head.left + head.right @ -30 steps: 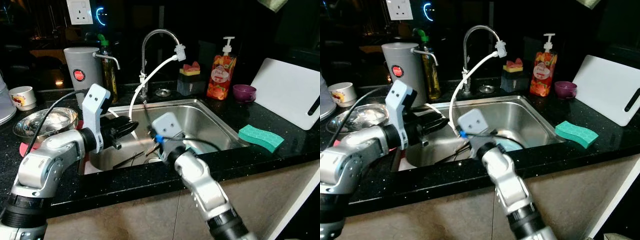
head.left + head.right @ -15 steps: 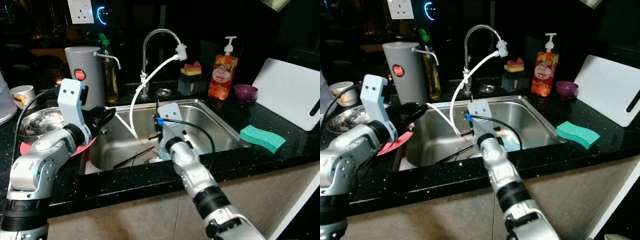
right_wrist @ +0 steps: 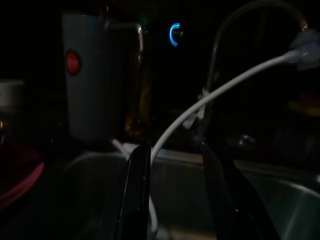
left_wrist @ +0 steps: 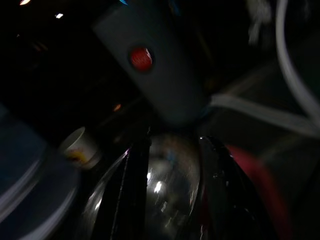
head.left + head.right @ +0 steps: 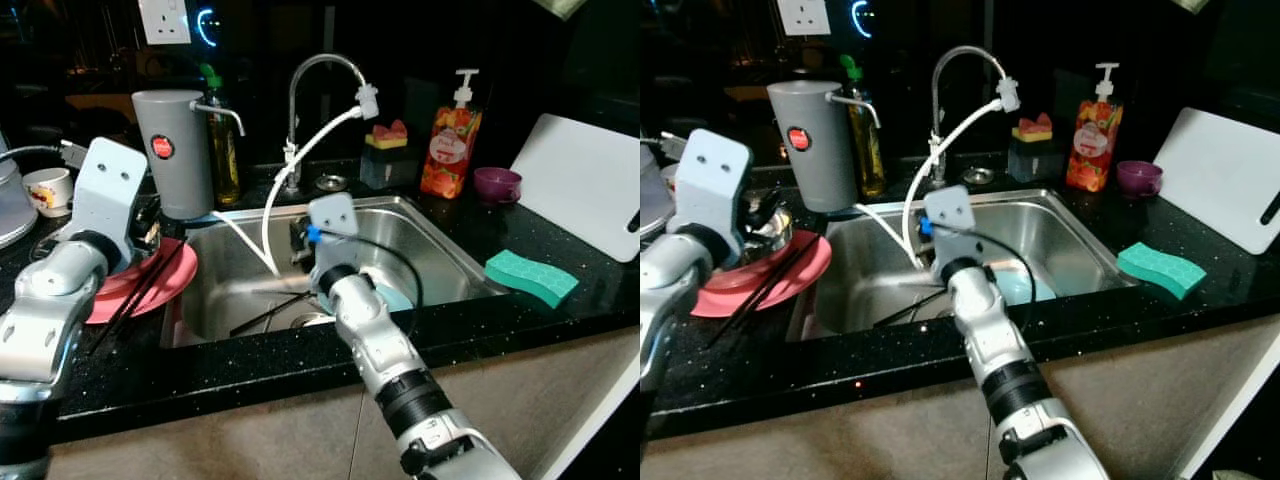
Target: Kitchen organization
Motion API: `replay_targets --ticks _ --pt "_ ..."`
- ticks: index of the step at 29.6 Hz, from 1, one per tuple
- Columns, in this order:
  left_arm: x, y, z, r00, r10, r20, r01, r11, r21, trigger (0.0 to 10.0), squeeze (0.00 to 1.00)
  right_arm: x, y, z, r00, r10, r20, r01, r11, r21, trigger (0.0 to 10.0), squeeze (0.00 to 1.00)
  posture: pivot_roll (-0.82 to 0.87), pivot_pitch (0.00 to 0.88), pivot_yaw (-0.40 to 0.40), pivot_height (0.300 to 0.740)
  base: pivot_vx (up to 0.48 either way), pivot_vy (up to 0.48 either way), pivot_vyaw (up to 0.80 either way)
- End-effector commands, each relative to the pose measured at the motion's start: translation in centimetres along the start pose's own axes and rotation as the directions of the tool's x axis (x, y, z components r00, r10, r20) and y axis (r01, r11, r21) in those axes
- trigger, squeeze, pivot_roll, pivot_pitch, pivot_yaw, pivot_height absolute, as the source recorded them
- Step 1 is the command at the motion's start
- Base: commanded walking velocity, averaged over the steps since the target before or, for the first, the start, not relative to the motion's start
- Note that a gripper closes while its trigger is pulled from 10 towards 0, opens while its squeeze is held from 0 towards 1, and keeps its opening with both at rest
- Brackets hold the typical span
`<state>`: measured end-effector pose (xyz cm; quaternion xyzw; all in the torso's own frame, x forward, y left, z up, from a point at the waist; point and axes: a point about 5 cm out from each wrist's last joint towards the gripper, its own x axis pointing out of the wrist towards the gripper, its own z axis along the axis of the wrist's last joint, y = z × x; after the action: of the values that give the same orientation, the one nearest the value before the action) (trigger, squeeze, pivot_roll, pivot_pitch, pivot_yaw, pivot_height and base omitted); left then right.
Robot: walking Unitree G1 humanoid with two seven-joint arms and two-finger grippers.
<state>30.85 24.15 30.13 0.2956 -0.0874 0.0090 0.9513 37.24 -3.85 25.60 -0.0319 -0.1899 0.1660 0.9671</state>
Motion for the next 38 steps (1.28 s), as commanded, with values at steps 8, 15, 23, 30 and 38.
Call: replay_targets --ticks 8,15,23,30,38 --pt "-1.9 0.0 -1.4 0.987 -0.093 -0.132 0.113 0.981 0.158 10.0 0.00 -0.4 -1.7 1.6 0.998 -0.038 0.048 0.037 0.999 0.024 10.0 0.00 0.22 0.104 -0.010 0.740 0.000 0.000 0.00" --pt "-1.5 -0.2 -2.7 0.981 -0.087 -0.173 0.108 0.987 0.116 10.0 0.00 -0.5 -1.2 2.3 0.998 -0.024 0.060 0.023 0.999 0.027 10.0 0.00 0.23 0.104 -0.020 0.740 0.000 0.000 0.00" --pt "0.0 -0.3 -3.9 0.977 -0.099 -0.188 0.129 0.980 0.152 2.4 0.00 -0.6 -1.1 2.6 0.998 -0.016 0.058 0.014 1.000 0.027 10.0 0.00 0.22 0.101 -0.029 0.740 0.000 0.000 0.00" --pt "0.8 -1.3 -4.0 0.978 -0.179 -0.105 0.194 0.968 0.156 0.0 0.00 -0.7 -1.2 2.7 0.998 -0.016 0.058 0.015 1.000 0.021 10.0 0.00 0.20 0.087 -0.032 0.740 0.000 0.000 0.00" --pt "1.4 -1.1 -3.6 0.981 -0.185 -0.050 0.192 0.963 0.188 0.0 0.00 -0.8 -1.2 2.8 0.999 -0.006 0.054 0.005 1.000 0.014 10.0 0.00 0.19 0.075 -0.036 0.740 0.000 0.000 0.00"
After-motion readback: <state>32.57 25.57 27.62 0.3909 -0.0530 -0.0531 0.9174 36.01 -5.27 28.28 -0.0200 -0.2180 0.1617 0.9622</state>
